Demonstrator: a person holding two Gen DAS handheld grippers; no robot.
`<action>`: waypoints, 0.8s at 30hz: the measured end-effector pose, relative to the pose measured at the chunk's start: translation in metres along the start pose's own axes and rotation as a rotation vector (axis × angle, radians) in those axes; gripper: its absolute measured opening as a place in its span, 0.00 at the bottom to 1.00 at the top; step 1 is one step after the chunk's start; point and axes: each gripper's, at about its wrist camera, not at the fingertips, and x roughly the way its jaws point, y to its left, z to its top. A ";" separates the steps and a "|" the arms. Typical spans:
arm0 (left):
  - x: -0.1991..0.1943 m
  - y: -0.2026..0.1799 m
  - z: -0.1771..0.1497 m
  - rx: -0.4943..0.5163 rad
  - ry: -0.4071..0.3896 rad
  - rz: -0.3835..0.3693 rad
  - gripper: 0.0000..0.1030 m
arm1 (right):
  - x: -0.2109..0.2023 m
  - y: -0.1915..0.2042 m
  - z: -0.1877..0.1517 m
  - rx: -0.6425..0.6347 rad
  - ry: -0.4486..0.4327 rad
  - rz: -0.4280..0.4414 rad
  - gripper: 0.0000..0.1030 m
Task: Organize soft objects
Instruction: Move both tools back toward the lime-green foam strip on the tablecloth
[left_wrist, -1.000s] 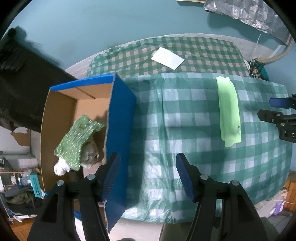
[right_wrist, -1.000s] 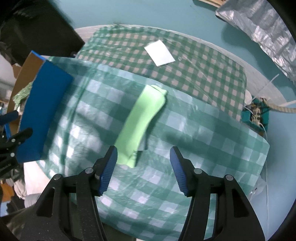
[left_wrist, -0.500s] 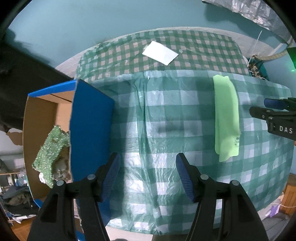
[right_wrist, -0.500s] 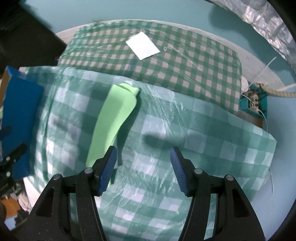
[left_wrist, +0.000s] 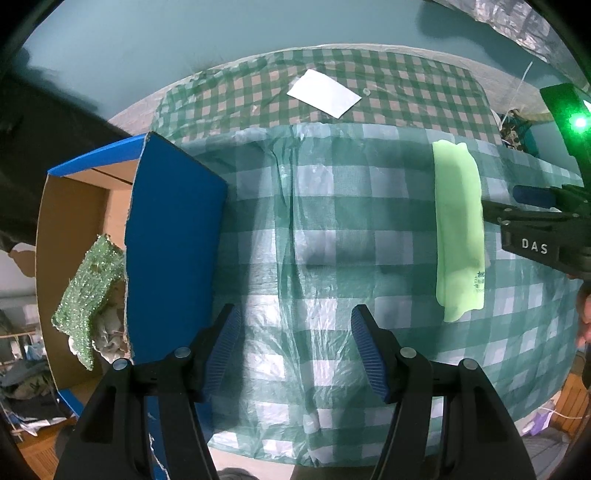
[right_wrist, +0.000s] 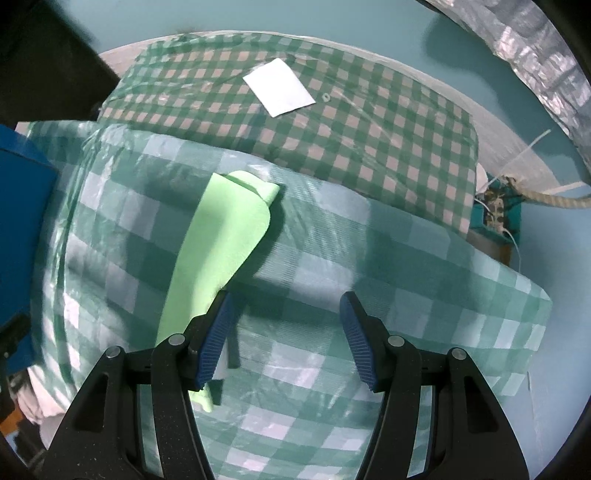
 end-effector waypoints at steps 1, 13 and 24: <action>0.000 0.001 0.000 -0.002 0.002 -0.001 0.62 | 0.000 0.003 0.001 -0.003 0.001 0.000 0.58; 0.000 0.014 -0.005 -0.012 0.010 -0.003 0.62 | 0.004 0.038 0.007 -0.052 0.009 0.032 0.59; 0.006 0.023 -0.009 -0.014 0.027 -0.011 0.64 | 0.013 0.054 -0.004 -0.057 0.041 0.054 0.46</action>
